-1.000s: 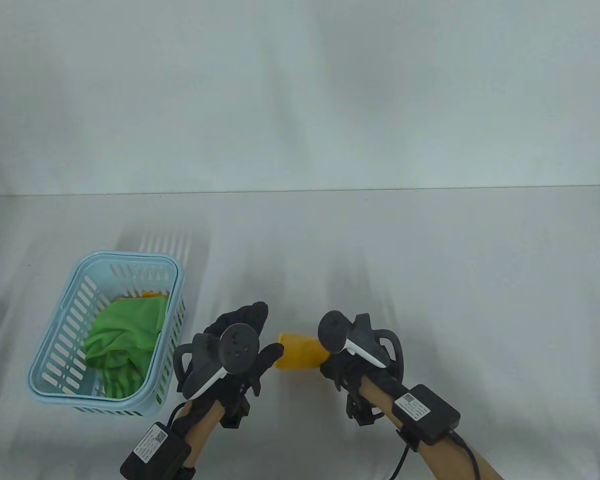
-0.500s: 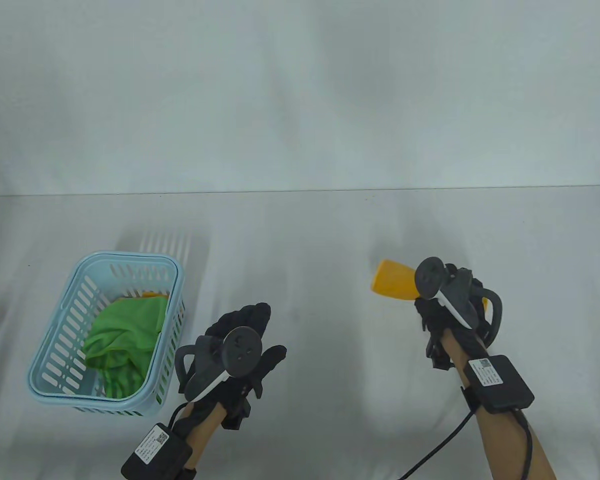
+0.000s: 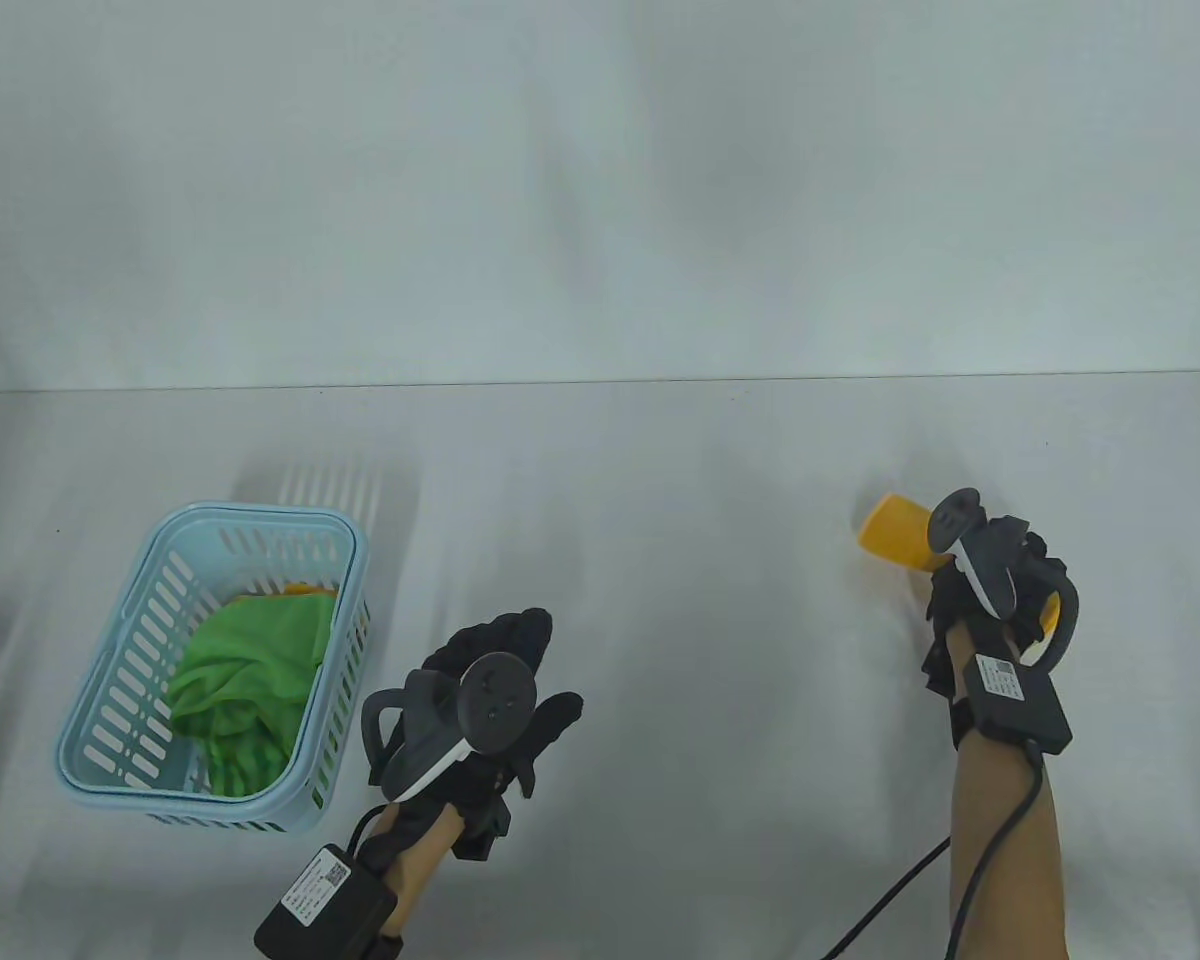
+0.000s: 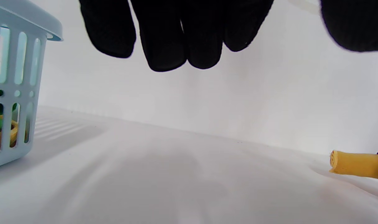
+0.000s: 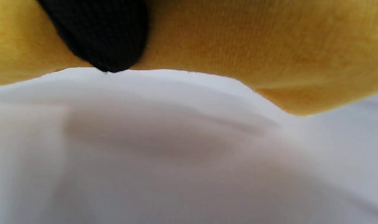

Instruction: Roll square towel into towel roll

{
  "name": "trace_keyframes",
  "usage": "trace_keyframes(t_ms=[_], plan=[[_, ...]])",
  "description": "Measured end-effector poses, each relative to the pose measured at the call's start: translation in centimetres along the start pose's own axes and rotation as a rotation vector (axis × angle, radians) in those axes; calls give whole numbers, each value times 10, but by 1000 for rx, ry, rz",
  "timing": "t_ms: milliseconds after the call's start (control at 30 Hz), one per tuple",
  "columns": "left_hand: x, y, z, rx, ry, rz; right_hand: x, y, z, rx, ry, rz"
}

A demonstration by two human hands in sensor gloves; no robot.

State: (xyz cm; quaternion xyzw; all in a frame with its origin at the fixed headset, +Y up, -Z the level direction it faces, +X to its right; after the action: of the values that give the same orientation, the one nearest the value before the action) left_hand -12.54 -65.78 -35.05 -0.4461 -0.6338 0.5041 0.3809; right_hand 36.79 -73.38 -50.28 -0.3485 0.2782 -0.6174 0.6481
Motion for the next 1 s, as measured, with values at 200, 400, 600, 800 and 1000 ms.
trace_keyframes(t_ms=[200,400,600,800,1000], plan=[[-5,-3,-2,6,-4,19,20,4,3,6,-6,-34],[-8,-2,-2,5,5,30,21,5,4,0,-19,-69],[-8,-2,-1,10,6,33,17,4,6,-20,-39,-118],[-8,-1,-2,7,12,37,0,-7,8,-51,-39,-104],[-7,0,-1,5,14,34,-30,-28,4,-115,57,-63]])
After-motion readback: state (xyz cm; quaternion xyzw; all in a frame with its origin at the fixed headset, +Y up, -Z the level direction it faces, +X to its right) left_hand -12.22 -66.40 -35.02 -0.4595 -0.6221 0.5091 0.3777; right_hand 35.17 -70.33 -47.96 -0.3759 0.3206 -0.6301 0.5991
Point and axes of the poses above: the tracker on the back of each hand, its own z axis roughly to the little-finger side, its own y axis roughly from the wrist to the fingertips, x = y × z, the point moved 5 cm from there along y, roughly from the wrist to the fingertips, and after that the axes turned 5 degrees about -y, right-handed, at the moved point
